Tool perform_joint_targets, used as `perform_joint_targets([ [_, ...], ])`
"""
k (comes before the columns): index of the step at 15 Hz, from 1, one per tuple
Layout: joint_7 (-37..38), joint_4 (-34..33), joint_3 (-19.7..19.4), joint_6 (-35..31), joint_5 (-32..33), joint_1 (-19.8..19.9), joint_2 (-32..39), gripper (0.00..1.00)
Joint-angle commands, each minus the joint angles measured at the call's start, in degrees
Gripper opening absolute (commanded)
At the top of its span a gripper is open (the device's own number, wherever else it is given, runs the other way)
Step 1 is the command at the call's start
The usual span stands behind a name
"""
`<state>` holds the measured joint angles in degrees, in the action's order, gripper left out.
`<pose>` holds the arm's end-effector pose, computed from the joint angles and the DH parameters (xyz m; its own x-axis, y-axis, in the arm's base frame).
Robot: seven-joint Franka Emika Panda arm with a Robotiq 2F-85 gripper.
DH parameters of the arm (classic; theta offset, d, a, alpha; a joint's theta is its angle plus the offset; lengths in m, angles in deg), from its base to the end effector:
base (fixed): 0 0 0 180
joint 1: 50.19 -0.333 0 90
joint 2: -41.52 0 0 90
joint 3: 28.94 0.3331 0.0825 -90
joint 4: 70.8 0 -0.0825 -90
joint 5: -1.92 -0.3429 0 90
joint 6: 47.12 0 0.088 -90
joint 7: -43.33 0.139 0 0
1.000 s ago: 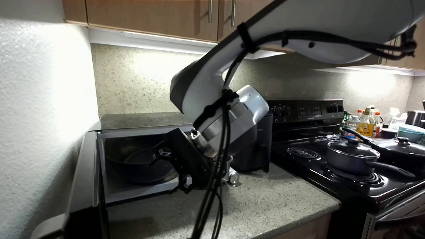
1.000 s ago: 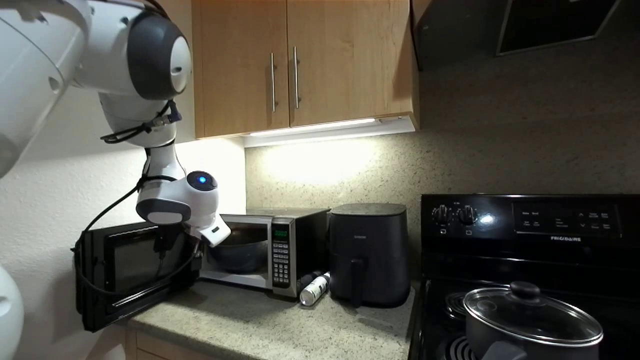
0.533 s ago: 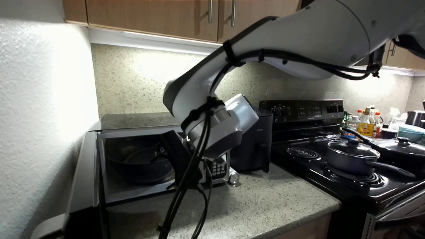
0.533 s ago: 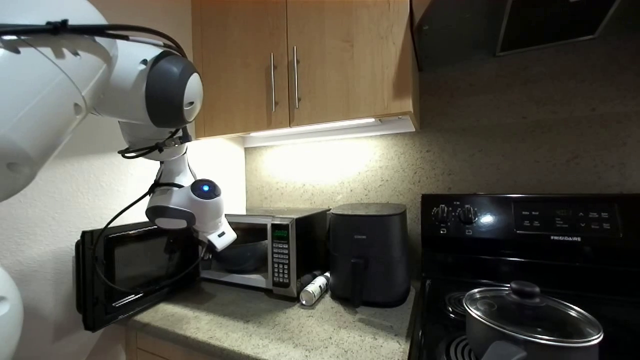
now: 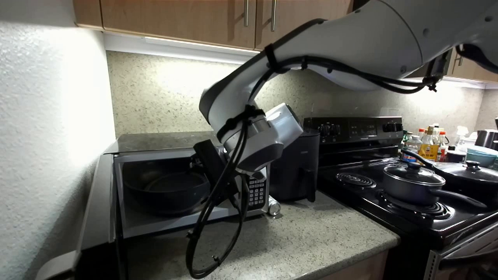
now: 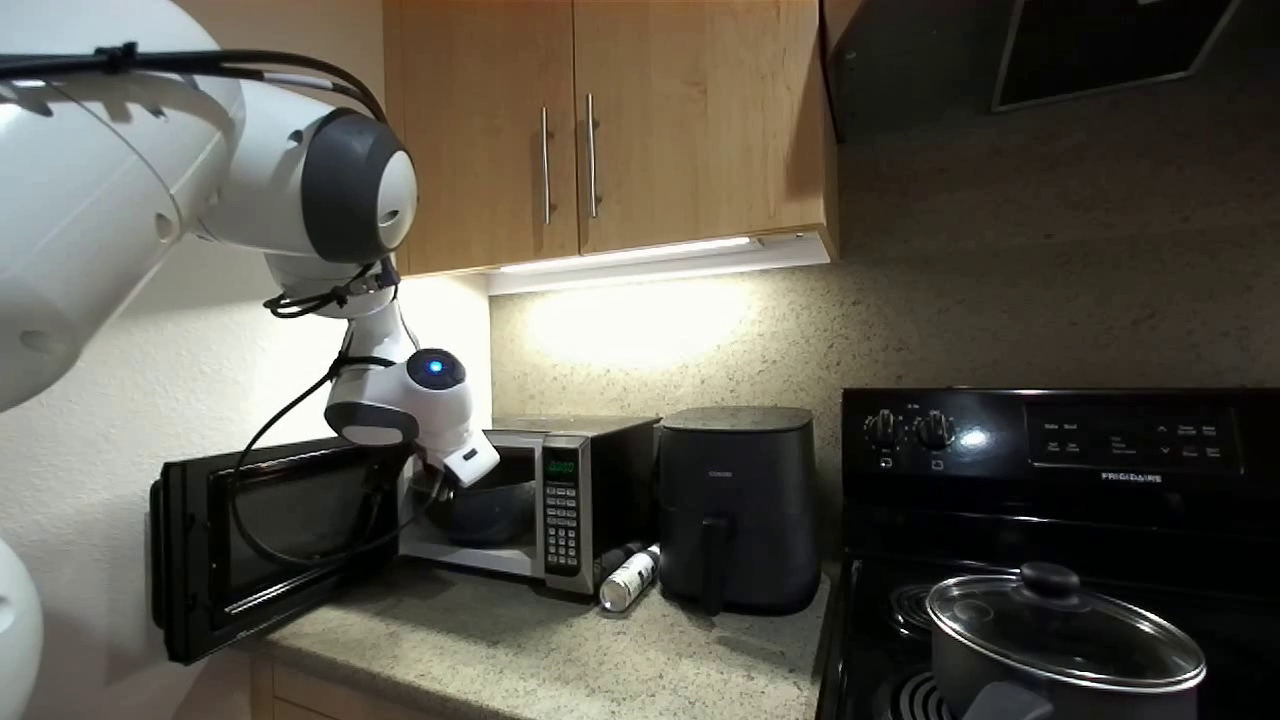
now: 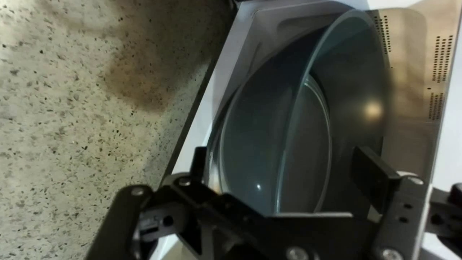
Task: Remove the bowl from the microwave and put it on top of the microwave
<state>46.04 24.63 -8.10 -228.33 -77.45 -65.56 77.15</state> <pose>0.6277 0.2962 0.3184 0.5945 -0.7993 -0.0878 -0.5405 -0.3164 -0.7796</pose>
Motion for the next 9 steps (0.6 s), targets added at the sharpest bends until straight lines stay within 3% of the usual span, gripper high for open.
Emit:
perform_joint_targets([
  [1,2.51,0.06,-1.03,-1.01,0.09,-0.72,0.85,1.0],
  [5,8.89,3.03,-5.48,0.55,2.85,-3.49,1.64,1.0],
  [6,11.25,3.69,-6.63,1.11,4.25,-4.25,1.88,0.75],
  [7,12.62,3.85,-7.65,1.44,4.94,-5.04,2.01,0.73],
  [9,15.68,4.24,-9.61,2.64,6.96,-6.42,1.97,0.59],
])
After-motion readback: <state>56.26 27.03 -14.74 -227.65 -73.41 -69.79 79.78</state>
